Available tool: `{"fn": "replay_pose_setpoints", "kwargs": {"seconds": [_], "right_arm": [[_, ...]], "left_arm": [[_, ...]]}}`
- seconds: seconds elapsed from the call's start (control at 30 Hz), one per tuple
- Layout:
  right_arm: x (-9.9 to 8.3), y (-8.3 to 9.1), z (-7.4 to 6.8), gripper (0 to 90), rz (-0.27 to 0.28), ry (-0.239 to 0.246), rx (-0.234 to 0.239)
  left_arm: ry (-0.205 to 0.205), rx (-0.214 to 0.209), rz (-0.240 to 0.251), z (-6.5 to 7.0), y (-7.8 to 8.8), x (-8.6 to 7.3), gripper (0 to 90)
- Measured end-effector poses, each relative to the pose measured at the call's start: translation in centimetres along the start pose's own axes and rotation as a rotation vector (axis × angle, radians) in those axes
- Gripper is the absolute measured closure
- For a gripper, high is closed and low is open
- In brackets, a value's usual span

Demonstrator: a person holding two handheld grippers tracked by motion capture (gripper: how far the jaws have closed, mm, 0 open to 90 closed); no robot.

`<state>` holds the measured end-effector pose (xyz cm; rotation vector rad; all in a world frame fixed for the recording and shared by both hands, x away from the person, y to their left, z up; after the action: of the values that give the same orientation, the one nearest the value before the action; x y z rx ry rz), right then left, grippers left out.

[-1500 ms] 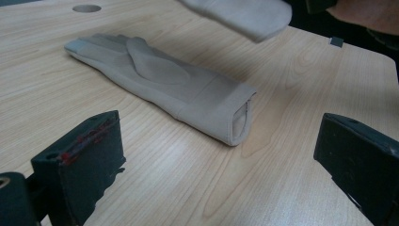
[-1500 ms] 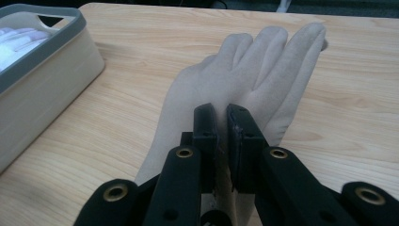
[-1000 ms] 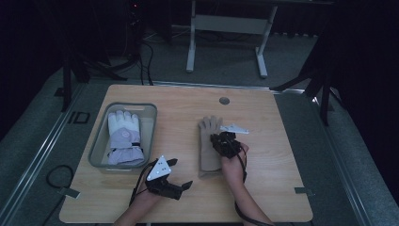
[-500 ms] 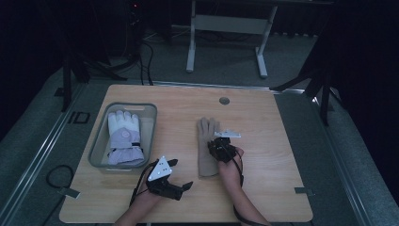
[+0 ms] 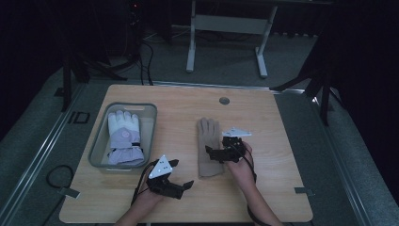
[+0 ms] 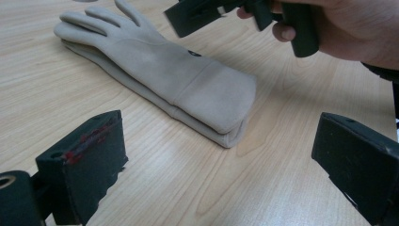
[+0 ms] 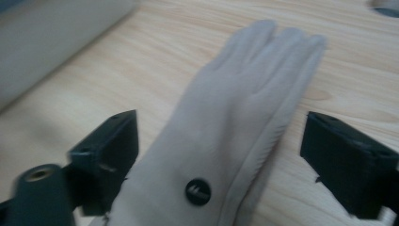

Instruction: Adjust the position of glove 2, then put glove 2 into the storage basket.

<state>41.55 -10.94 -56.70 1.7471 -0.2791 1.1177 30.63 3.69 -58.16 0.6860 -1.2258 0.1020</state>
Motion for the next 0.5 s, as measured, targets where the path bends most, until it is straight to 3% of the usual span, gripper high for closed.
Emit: {"fn": "replay_pose_setpoints", "kwargs": {"seconds": [0.03, 0.1, 0.17, 0.2, 0.23, 0.33, 0.5], "right_arm": [[0.0, 0.3, 0.1, 17.7, 0.013, 0.013, 0.029], [0.3, 0.9, 0.5, 18.3, 0.076, 0.050, 0.021], [-0.1, 1.1, 0.8, 13.5, 0.052, 0.025, 0.056], [-0.6, 1.1, 1.0, 10.6, 0.005, -0.002, 0.046], [-0.8, 1.0, 1.1, 10.6, -0.003, 0.003, 0.045], [-1.2, 1.1, 1.3, 10.5, 0.004, 0.004, 0.048], [-0.8, 0.4, 1.6, 22.8, 0.046, 0.057, 0.051]], "left_arm": [[-0.003, 0.002, -0.004, 0.0, -0.1, 0.0, 4.1], [-0.016, 0.010, -0.023, 0.2, -0.4, -0.1, 4.2], [-0.042, 0.014, -0.041, 0.5, -0.7, 0.0, 5.5], [-0.049, 0.002, -0.045, 0.7, -0.9, 0.0, 5.9], [-0.061, 0.000, -0.048, 1.0, -1.1, 0.1, 5.9], [-0.109, -0.018, -0.073, 1.7, -1.9, 0.4, 5.9], [-0.159, -0.057, -0.118, 2.5, -3.9, 1.0, 5.9]]}}
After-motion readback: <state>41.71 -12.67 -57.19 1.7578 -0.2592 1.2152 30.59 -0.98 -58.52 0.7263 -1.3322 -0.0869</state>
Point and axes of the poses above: each handheld gripper's, and its own axes: y roughly backward along the jaws, x roughly out of its top, z roughly to its right, the point moved 9 cm from there along -y, roughly forward along the jaws, and after that the axes turned 5 degrees about -x, right-handed, at the moved point
